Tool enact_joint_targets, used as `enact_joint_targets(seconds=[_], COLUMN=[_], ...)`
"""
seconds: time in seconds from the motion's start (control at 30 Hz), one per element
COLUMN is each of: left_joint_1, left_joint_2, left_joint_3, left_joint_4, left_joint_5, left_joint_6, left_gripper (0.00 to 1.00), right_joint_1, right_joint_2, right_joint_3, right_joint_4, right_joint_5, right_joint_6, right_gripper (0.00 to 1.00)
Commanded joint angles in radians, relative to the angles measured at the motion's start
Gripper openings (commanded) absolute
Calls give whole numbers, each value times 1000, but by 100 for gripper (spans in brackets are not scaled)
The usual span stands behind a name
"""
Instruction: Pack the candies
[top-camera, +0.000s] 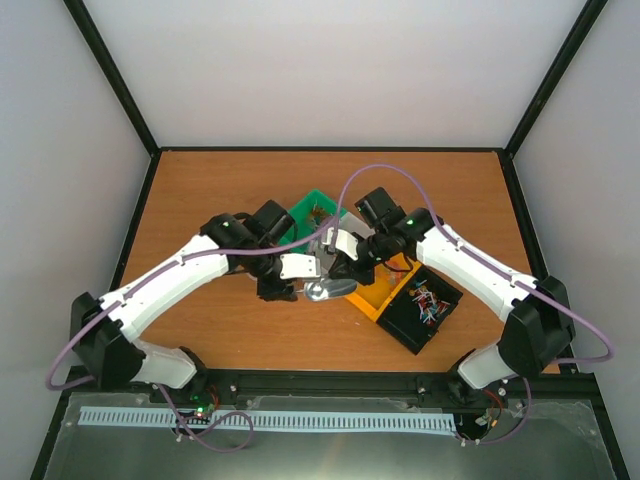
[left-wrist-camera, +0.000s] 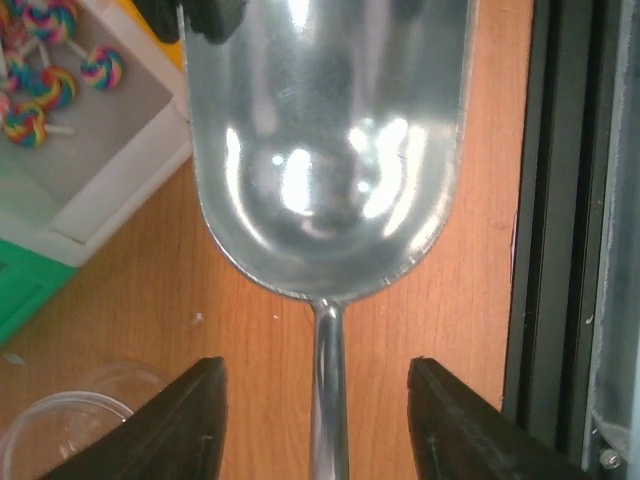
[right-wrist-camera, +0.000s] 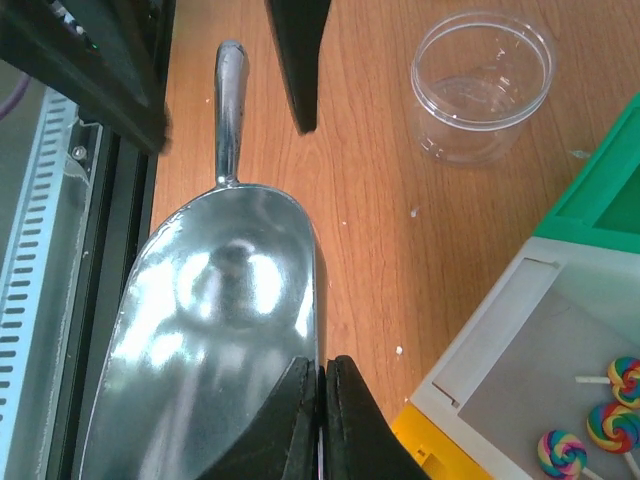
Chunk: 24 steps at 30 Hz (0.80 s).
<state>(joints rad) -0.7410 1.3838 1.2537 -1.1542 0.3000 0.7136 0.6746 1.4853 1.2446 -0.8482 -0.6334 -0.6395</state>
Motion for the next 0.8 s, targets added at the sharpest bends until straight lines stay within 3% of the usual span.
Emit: enact_joint_targets(seconds=[0.0, 0.07, 0.13, 0.27, 0.43, 0.63, 0.77], left_joint_1=[41, 82, 129, 181, 189, 189, 189], left_joint_2=[-103, -165, -214, -245, -259, -255, -253], left_joint_3=[-28, -35, -38, -31, -33, -45, -44], left_joint_4=[77, 109, 146, 174, 223, 273, 295], left_joint_5=[81, 147, 215, 343, 419, 541, 526], left_joint_6=[-31, -48, -75, -114, -171, -186, -195], left_gripper=[65, 79, 87, 92, 84, 64, 52], right_joint_1=[-1, -16, -43, -99, -113, -130, -147], right_joint_2=[-58, -80, -97, -121, -171, -180, -179], right_joint_3=[-27, -31, -29, -20, -47, -43, -39], right_joint_4=[47, 65, 76, 83, 138, 188, 200], right_joint_5=[0, -25, -72, -210, -303, -387, -432], right_joint_6=[13, 20, 25, 22, 18, 68, 93], right_gripper=[3, 3, 3, 3, 3, 3, 3])
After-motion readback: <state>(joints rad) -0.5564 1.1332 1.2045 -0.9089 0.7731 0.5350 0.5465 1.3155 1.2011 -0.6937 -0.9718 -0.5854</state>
